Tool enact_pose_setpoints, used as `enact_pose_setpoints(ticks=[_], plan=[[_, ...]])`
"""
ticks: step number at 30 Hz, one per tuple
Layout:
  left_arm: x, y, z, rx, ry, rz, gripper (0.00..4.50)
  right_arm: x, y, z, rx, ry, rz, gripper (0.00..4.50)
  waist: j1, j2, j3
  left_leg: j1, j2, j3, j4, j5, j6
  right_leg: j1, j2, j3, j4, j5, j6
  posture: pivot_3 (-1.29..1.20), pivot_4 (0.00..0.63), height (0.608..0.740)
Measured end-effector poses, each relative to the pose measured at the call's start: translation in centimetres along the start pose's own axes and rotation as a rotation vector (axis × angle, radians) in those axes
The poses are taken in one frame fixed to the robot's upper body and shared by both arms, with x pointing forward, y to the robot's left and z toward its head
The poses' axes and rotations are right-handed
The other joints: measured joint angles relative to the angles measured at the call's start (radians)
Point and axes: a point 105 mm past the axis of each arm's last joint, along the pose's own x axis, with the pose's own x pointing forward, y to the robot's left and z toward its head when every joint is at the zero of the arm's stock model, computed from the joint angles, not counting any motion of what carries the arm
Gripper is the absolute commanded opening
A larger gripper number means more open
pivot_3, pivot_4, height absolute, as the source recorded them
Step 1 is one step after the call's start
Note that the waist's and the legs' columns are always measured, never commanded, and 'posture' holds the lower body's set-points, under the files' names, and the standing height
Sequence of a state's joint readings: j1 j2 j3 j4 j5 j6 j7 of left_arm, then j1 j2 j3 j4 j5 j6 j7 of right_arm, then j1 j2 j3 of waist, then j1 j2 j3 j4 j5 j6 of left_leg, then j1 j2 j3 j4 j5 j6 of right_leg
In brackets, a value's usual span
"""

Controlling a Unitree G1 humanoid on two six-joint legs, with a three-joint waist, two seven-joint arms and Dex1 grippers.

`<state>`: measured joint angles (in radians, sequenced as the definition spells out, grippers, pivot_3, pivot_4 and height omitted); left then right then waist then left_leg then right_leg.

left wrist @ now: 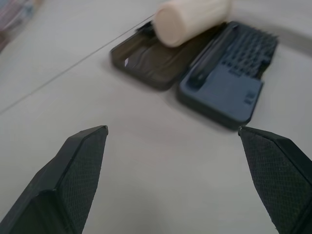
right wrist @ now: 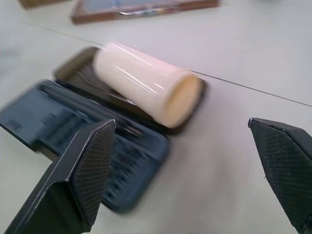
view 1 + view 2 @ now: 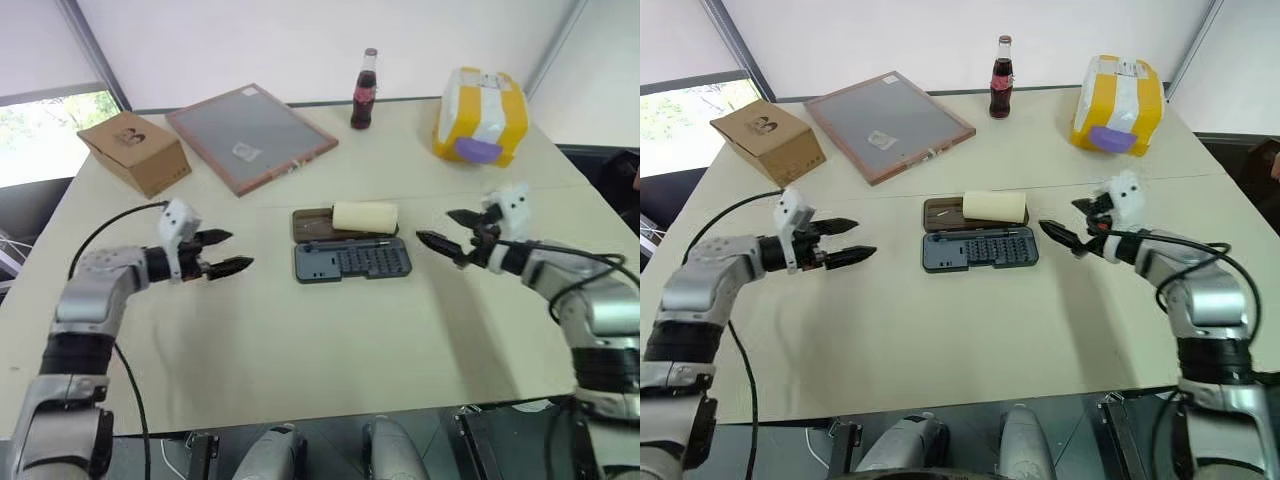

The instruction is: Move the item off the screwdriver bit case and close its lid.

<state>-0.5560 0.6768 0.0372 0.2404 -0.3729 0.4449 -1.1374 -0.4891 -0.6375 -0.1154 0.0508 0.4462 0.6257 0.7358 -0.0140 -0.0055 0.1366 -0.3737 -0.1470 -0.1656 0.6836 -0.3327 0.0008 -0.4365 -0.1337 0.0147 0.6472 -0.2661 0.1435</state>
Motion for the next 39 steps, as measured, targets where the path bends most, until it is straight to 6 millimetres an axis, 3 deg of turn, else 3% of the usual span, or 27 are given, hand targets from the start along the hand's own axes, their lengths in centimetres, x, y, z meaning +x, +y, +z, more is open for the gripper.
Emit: enact_pose_setpoints(ticks=[4,11,17,25,34,39], plan=[[0.7,-0.4,0.8,0.013,-0.010,-0.050,4.48,2.2,-0.3,-0.1,0.003,0.005,0.009,4.50,-0.005,0.000,0.000,0.000,0.000,0.000,0.000,0.000,0.000,-0.001,0.000,0.000,0.000,0.000,0.000,0.00,0.150,0.740],[0.6,-0.6,-0.8,-0.027,0.006,-0.024,4.48,4.6,0.2,-1.4,0.024,0.029,0.048,4.50,-0.008,0.000,0.000,-0.001,0.000,0.000,0.000,0.000,0.000,-0.003,0.001,0.000,0.001,0.000,0.000,0.00,0.150,0.740],[0.8,-1.0,-1.2,-0.027,-0.001,-0.004,4.48,6.8,1.1,-0.8,0.044,-0.005,0.096,4.50,-0.007,0.000,0.000,-0.001,0.000,0.000,0.000,0.000,0.000,-0.003,0.001,0.000,0.002,0.000,0.000,0.00,0.150,0.740],[0.6,-0.9,-1.8,-0.034,0.002,0.047,4.48,7.8,3.0,-1.0,0.125,-0.005,0.195,4.50,-0.010,0.000,0.000,-0.001,0.000,0.000,0.000,0.000,0.000,-0.003,0.001,0.000,0.002,0.000,0.000,0.00,0.150,0.740],[0.6,-0.7,-2.0,-0.016,-0.013,0.079,4.50,8.6,4.1,-1.0,0.184,-0.033,0.229,0.02,-0.015,0.000,0.000,-0.001,0.000,0.000,-0.001,0.000,0.000,-0.003,0.001,0.000,0.002,0.000,0.000,0.00,0.150,0.740],[0.6,-0.6,-2.1,-0.014,-0.012,0.086,4.50,8.7,3.8,-0.7,0.245,-0.065,0.202,0.02,-0.023,0.000,0.000,-0.001,0.000,-0.001,-0.001,0.000,0.000,-0.003,0.001,0.000,0.002,0.000,0.000,0.00,0.150,0.740]])
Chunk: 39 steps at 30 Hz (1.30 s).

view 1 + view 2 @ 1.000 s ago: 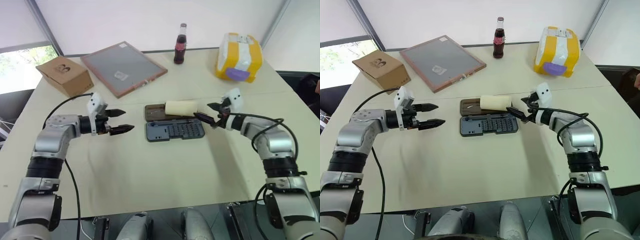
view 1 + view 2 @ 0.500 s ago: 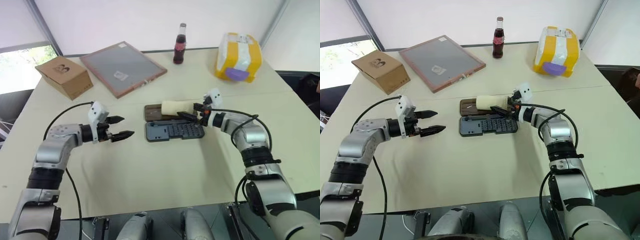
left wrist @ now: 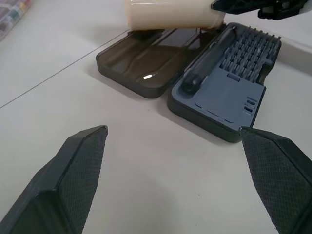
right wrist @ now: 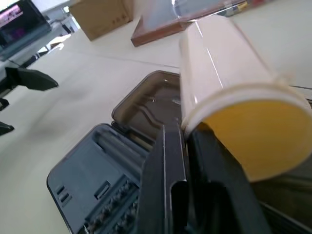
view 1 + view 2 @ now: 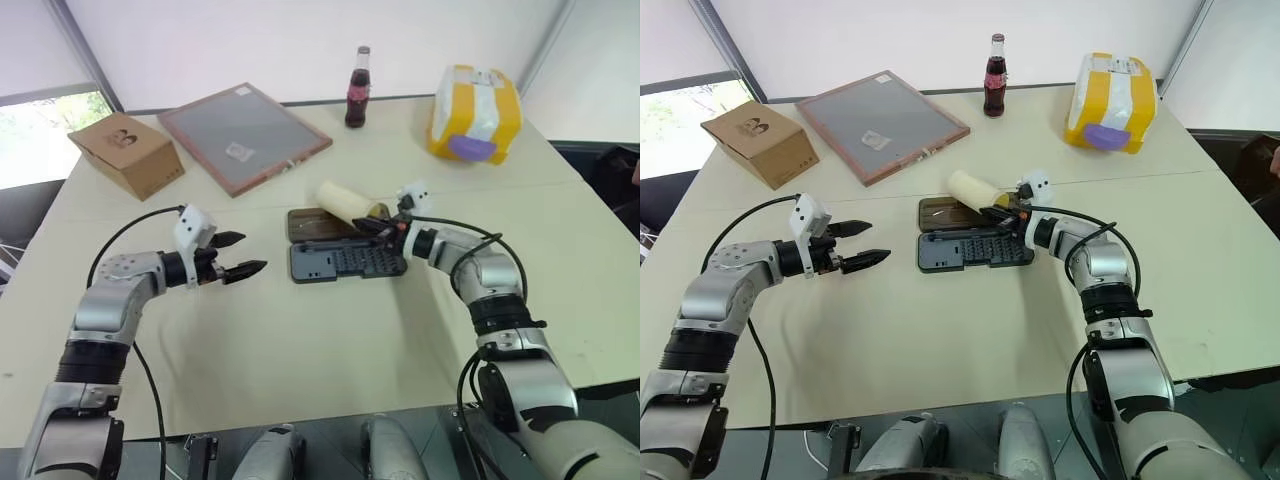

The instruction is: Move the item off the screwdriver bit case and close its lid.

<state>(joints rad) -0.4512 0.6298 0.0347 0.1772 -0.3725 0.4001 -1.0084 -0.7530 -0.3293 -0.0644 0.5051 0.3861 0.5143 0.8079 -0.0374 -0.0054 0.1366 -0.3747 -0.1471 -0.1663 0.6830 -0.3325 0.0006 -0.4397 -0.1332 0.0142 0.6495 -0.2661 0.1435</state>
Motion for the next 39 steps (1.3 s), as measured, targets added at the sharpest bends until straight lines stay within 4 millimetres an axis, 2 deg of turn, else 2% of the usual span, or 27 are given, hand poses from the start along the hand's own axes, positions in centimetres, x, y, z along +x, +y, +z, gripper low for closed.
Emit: enact_pose_setpoints(ticks=[2,6,9,11,13,18,22,26,29,36,39], plan=[[0.0,0.0,0.0,0.001,0.001,0.003,4.50,-0.3,-0.3,0.4,0.037,-0.027,-0.015,0.02,-0.004,0.000,0.000,0.000,0.000,0.000,0.000,0.000,0.000,0.000,0.000,0.000,0.000,0.000,0.000,0.00,0.150,0.740],[0.0,0.0,0.0,0.001,0.001,0.005,4.50,-1.8,-0.2,4.0,0.013,-0.173,-0.068,0.02,-0.006,0.000,0.000,-0.001,0.000,0.000,0.000,0.000,0.000,-0.001,0.000,0.000,0.000,0.000,0.000,0.00,0.150,0.740],[0.3,0.0,0.1,0.001,-0.006,0.007,4.50,-4.7,-0.9,7.9,-0.073,-0.327,-0.202,0.02,-0.001,0.000,0.000,-0.001,-0.001,-0.001,0.000,0.000,0.000,-0.001,0.000,0.000,0.001,0.000,0.000,0.00,0.150,0.740],[0.8,0.0,0.6,0.007,-0.025,0.012,4.50,-7.9,-2.4,9.1,-0.165,-0.381,-0.365,0.02,0.008,0.000,0.000,-0.001,-0.001,-0.001,0.000,0.000,0.000,0.000,0.000,0.000,0.000,0.000,0.000,0.00,0.150,0.740],[1.4,-0.1,1.2,0.021,-0.049,0.013,4.50,-10.3,-4.1,8.8,-0.223,-0.375,-0.508,0.02,0.017,0.000,0.000,-0.001,-0.001,0.000,0.001,0.000,0.000,0.000,0.000,0.000,0.000,0.000,0.000,0.00,0.150,0.740],[3.4,-1.1,2.3,0.036,-0.108,-0.012,4.50,-14.9,-8.7,5.0,-0.329,-0.248,-0.831,0.02,0.019,0.000,0.000,0.000,-0.001,0.003,0.001,0.000,0.000,0.000,-0.001,0.001,0.000,0.000,0.000,0.00,0.150,0.740],[4.3,-1.9,1.9,0.031,-0.098,-0.042,4.50,-16.2,-11.4,2.6,-0.382,-0.164,-0.956,0.02,0.002,0.000,0.000,0.000,0.000,0.004,0.000,0.000,0.000,-0.001,0.000,0.001,0.000,0.000,0.000,0.00,0.150,0.740],[4.4,-2.0,1.9,0.030,-0.100,-0.043,4.50,-16.3,-12.6,1.9,-0.377,-0.144,-0.999,0.02,-0.008,0.000,0.000,0.000,0.000,0.004,-0.001,0.000,0.000,-0.001,0.000,0.001,0.000,0.000,0.000,0.00,0.150,0.740],[4.4,-1.9,1.9,0.030,-0.100,-0.039,4.50,-16.2,-12.8,1.6,-0.364,-0.144,-0.993,0.86,-0.007,0.000,0.000,0.000,0.000,0.004,0.000,0.000,0.000,-0.001,0.000,0.001,0.000,0.000,0.000,0.00,0.150,0.740],[4.4,-1.8,1.7,0.023,-0.098,-0.026,4.50,-16.5,-13.3,0.8,-0.349,-0.125,-1.018,4.33,-0.004,0.000,0.000,0.000,0.000,0.003,0.000,0.000,0.000,0.000,0.000,0.001,0.000,0.000,0.000,0.00,0.150,0.740],[4.4,-1.8,1.7,0.023,-0.099,-0.022,4.50,-17.2,-13.6,0.4,-0.359,-0.082,-1.051,4.43,-0.004,0.000,0.000,0.000,0.000,0.003,0.000,0.000,0.000,-0.001,0.000,0.001,0.000,0.000,0.000,0.00,0.150,0.740]])
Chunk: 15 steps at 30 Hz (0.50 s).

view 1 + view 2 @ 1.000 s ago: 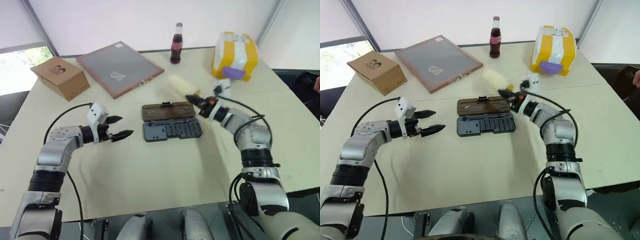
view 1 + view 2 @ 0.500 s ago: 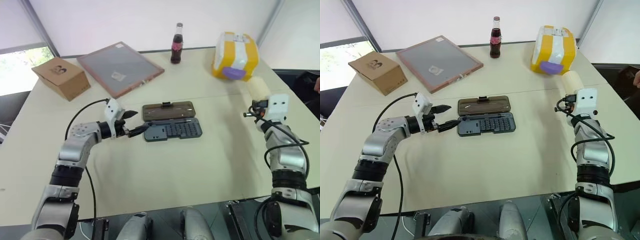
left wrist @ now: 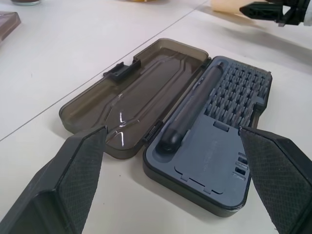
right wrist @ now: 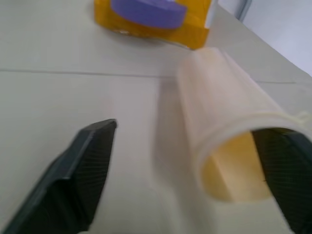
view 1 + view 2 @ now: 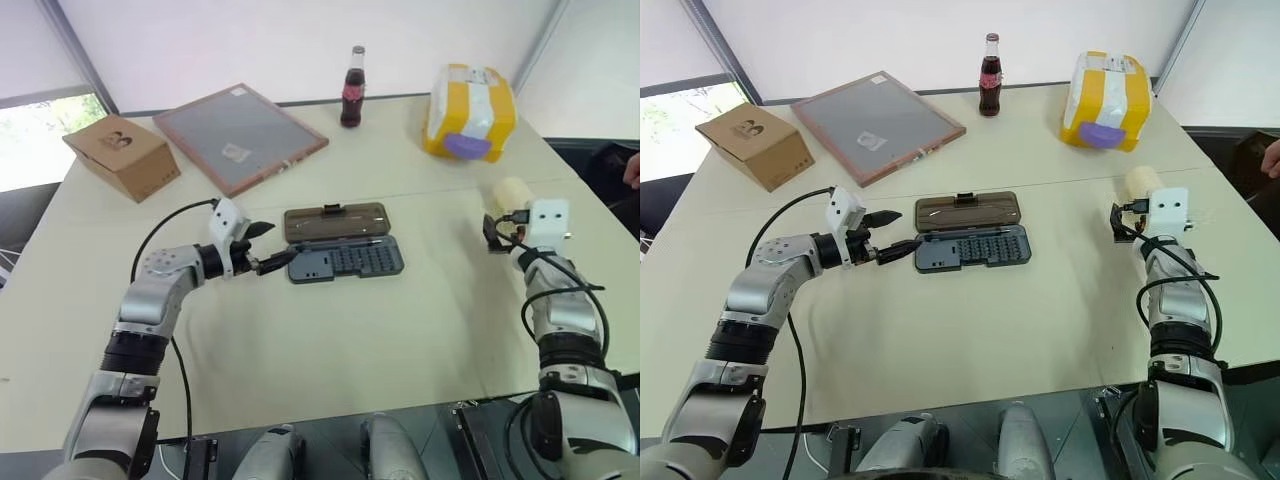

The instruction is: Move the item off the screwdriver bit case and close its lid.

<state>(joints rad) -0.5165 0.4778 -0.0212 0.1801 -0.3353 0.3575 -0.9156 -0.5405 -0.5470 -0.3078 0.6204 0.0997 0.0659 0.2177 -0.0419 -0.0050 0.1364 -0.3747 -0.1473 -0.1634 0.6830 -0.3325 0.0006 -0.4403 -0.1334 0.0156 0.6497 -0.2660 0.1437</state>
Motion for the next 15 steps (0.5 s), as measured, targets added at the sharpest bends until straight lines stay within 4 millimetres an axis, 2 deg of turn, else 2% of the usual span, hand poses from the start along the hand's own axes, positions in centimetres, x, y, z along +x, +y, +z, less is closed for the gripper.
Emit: enact_pose_setpoints(ticks=[3,5,6,7,11,12,15], plan=[[-0.2,0.2,0.0,0.000,-0.001,0.008,4.50,-1.2,-1.1,0.2,-0.041,0.033,-0.017,4.43,0.002,0.000,0.000,0.000,0.000,-0.001,0.000,0.000,0.000,0.000,0.000,0.000,0.000,0.000,0.000,0.00,0.150,0.740],[-0.4,0.3,-0.1,0.001,0.002,0.014,4.50,-2.7,-1.3,0.3,-0.042,0.076,-0.013,4.43,0.004,0.001,0.000,0.000,0.000,-0.001,0.000,0.000,0.000,0.000,0.000,0.001,0.000,0.000,0.000,0.00,0.150,0.740],[-0.4,0.3,0.0,0.003,0.001,0.015,4.50,-4.3,-1.4,0.4,-0.007,0.100,-0.009,4.43,0.008,0.001,0.000,-0.001,0.000,-0.001,0.000,0.000,0.000,0.000,0.000,0.001,0.000,0.000,0.000,0.00,0.150,0.740],[-0.8,0.6,-0.2,0.001,0.009,0.028,4.50,-5.9,-0.5,0.8,0.039,0.116,0.026,4.43,0.008,0.002,0.000,-0.001,0.001,-0.002,0.000,0.000,0.000,0.000,0.000,0.001,0.000,0.000,0.000,0.00,0.150,0.740],[-0.9,1.2,0.1,0.013,-0.010,0.047,4.50,-9.7,3.3,2.9,0.092,0.126,0.204,4.43,0.010,0.002,0.000,0.000,0.000,-0.001,0.001,0.000,0.000,0.002,0.000,0.001,-0.001,0.000,0.000,0.00,0.150,0.740],[-0.7,1.5,0.1,0.014,-0.012,0.053,4.50,-10.3,4.2,3.7,0.088,0.112,0.245,4.43,0.015,0.002,0.000,0.001,0.000,0.000,0.002,0.000,0.000,0.002,0.001,0.001,-0.001,0.000,0.000,0.00,0.150,0.740],[0.0,2.6,0.6,0.037,-0.023,0.065,4.50,-10.6,5.1,5.1,0.084,0.096,0.284,4.43,0.034,0.002,0.000,0.000,-0.001,0.000,0.003,0.000,0.000,0.003,0.000,0.001,-0.001,0.000,0.000,0.00,0.150,0.740]])
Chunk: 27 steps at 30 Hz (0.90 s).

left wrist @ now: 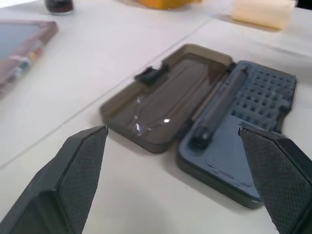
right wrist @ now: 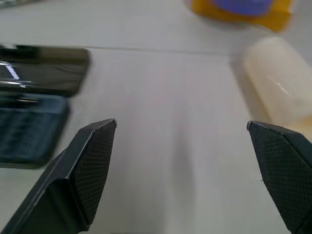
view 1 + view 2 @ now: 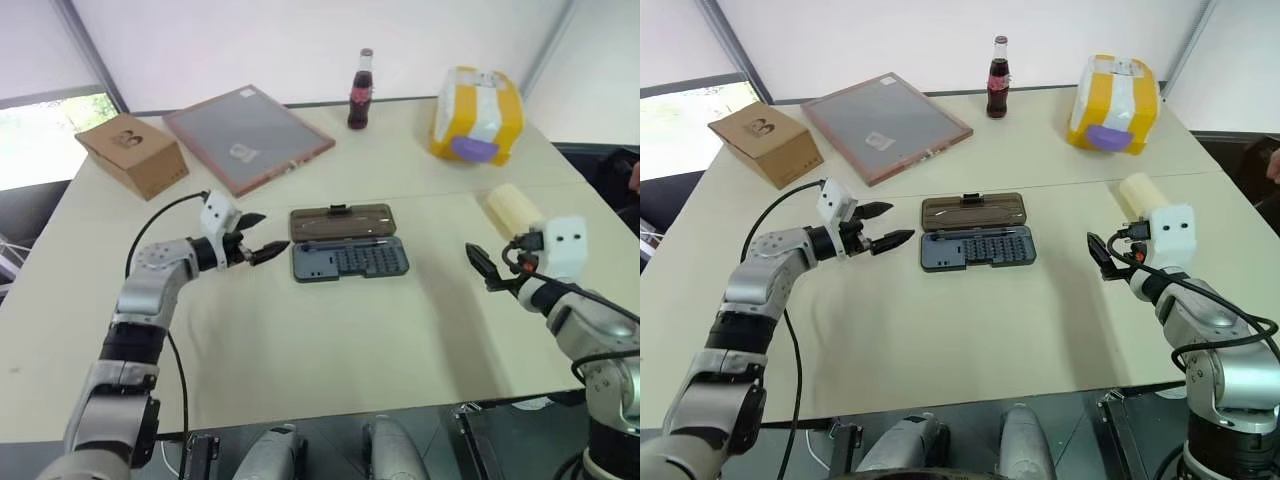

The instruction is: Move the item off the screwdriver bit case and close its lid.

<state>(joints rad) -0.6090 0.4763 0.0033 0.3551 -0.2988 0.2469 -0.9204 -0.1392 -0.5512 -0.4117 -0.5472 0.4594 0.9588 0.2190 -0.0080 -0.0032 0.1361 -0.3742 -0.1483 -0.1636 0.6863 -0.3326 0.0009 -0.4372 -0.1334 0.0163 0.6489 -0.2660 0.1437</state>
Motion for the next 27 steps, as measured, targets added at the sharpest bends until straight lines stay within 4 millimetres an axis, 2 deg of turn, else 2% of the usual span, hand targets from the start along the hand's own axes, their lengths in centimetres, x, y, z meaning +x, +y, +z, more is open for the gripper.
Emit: enact_pose_setpoints(ticks=[3,5,7,10,13,19,21,24,27], plan=[[1.4,1.3,0.7,0.046,0.003,0.001,4.50,0.3,1.3,1.5,0.037,-0.029,0.082,4.43,0.013,0.000,0.000,0.000,-0.001,0.000,0.001,0.000,0.000,0.001,-0.001,0.000,-0.001,0.000,0.000,0.00,0.150,0.740],[3.0,2.1,1.4,0.070,0.006,-0.007,4.50,0.8,3.1,3.0,0.071,-0.075,0.184,4.43,0.020,-0.001,0.001,-0.001,0.000,0.000,0.001,0.000,0.000,0.001,0.000,-0.001,-0.001,0.000,0.000,0.00,0.150,0.740],[5.0,2.0,2.3,0.109,0.013,-0.036,4.50,1.1,5.5,4.4,0.063,-0.111,0.299,4.43,0.021,-0.001,0.000,-0.001,-0.001,0.000,0.003,-0.001,0.001,0.001,-0.001,-0.001,0.000,0.000,0.000,0.00,0.150,0.740],[7.0,1.8,2.7,0.153,0.062,-0.057,4.50,1.7,7.2,5.3,0.055,-0.124,0.374,4.43,0.018,-0.002,0.000,-0.002,-0.001,0.000,0.003,-0.002,0.003,0.001,-0.001,-0.001,0.000,0.000,0.000,0.00,0.150,0.740],[8.2,1.5,2.1,0.157,0.126,-0.046,4.50,2.1,7.9,5.2,0.064,-0.116,0.394,4.43,0.013,-0.002,0.000,-0.003,-0.001,0.000,0.002,-0.002,0.004,0.000,-0.001,-0.001,0.001,0.001,0.001,0.00,0.150,0.740],[9.1,2.0,0.0,0.150,0.259,0.082,4.50,2.0,8.9,5.2,0.116,-0.139,0.380,4.43,-0.005,-0.002,0.000,-0.013,-0.001,-0.002,0.009,-0.002,0.004,-0.009,-0.001,-0.001,0.007,0.001,0.002,0.00,0.150,0.740],[9.3,2.0,-0.2,0.169,0.277,0.101,4.50,1.6,9.2,4.9,0.131,-0.145,0.365,4.43,-0.006,-0.002,0.000,-0.016,-0.001,-0.003,0.010,-0.002,0.004,-0.011,-0.001,-0.001,0.008,0.001,0.002,0.00,0.150,0.740],[9.6,2.0,-0.1,0.181,0.282,0.110,4.50,1.4,9.0,3.4,0.150,-0.096,0.322,4.43,-0.004,-0.002,0.000,-0.016,-0.004,-0.004,0.012,-0.002,0.004,-0.012,-0.002,-0.001,0.012,0.001,0.002,0.00,0.150,0.740],[9.5,2.2,0.6,0.144,0.241,0.122,4.50,2.1,8.0,3.2,0.150,-0.070,0.275,4.43,-0.006,-0.002,0.000,-0.016,-0.004,-0.003,0.013,-0.002,0.004,-0.012,-0.002,-0.001,0.012,0.001,0.002,0.00,0.150,0.740]])
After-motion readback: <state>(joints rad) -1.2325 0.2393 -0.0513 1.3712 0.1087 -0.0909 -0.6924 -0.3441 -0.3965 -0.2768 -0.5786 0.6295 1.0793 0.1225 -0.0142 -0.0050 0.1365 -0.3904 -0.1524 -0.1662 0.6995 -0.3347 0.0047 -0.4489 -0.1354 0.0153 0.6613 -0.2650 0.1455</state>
